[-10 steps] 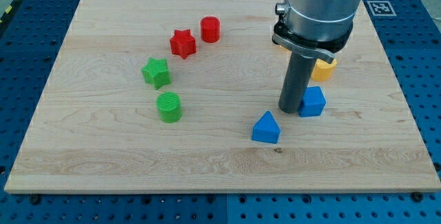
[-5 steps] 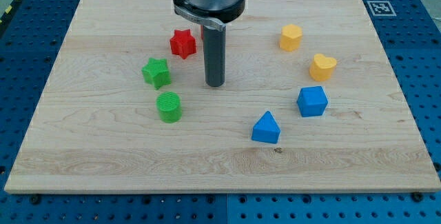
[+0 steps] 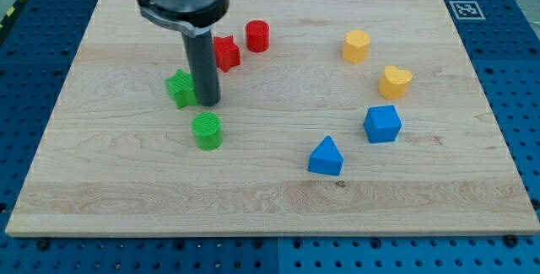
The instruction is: Adjust the red blocks and green star to form a circle
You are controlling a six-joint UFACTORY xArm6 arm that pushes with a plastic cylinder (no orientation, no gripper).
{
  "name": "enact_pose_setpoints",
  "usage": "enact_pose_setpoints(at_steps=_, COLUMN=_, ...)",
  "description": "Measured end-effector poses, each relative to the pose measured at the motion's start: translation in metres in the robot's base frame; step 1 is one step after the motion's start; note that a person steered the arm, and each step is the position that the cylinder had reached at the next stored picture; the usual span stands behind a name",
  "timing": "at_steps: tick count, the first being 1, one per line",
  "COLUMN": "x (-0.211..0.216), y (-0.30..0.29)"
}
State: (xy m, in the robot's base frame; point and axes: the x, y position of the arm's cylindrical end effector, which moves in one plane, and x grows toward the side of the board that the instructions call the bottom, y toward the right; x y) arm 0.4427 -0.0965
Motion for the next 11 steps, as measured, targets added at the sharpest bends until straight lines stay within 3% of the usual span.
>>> enact_pose_setpoints(at_steps=1, x=-0.006, y=-0.014)
enact_pose_setpoints(at_steps=5, x=-0.049, y=0.049)
enact_pose_setpoints(at_steps=7, x=-0.082, y=0.051)
enact_pose_setpoints(at_steps=11, x=-0.087, y=0.025)
